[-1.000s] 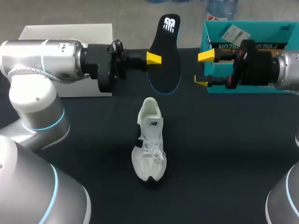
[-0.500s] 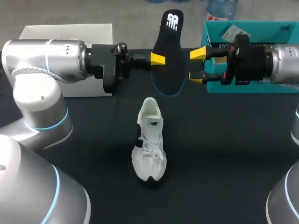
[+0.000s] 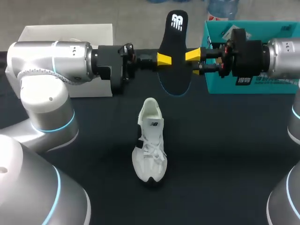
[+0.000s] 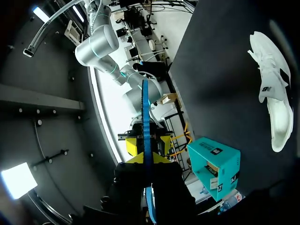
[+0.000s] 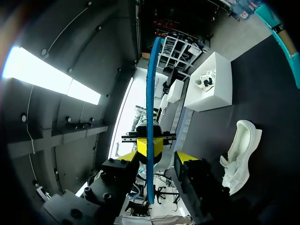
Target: Take the shoe out of the shoebox, open the shoe tongue, remove and reinsert the insole, then place the shoe into the shoebox
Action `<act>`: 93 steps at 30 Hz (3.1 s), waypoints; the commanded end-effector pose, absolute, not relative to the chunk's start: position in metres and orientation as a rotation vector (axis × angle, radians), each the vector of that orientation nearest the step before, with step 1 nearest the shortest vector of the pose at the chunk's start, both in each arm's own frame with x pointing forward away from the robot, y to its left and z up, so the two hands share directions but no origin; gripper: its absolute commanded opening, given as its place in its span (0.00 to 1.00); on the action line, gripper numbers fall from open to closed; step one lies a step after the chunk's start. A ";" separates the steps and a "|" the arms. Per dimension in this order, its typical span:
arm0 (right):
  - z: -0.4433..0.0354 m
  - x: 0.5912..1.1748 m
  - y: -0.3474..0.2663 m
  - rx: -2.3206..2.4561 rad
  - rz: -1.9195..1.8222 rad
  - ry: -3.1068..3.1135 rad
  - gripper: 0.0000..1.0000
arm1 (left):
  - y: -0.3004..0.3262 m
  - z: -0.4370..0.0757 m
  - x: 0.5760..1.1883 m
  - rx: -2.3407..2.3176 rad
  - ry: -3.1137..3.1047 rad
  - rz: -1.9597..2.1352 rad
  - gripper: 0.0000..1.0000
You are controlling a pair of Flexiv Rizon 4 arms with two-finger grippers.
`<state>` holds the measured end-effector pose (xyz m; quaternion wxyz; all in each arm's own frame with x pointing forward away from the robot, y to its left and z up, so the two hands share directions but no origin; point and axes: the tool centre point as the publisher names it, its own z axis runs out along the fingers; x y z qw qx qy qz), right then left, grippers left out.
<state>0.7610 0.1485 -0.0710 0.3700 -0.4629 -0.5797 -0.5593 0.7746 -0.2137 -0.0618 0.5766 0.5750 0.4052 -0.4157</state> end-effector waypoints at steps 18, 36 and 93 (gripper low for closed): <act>-0.073 0.764 0.155 -1.157 -1.431 -1.492 0.10 | -0.224 -0.059 0.771 1.319 0.941 -0.979 0.00; -0.069 0.763 0.160 -1.128 -1.417 -1.505 0.00 | -0.230 -0.061 0.775 1.310 0.951 -0.966 0.00; -0.095 0.873 0.208 -1.089 -1.672 -1.867 0.00 | -0.012 -0.086 0.855 1.725 1.092 -0.970 1.00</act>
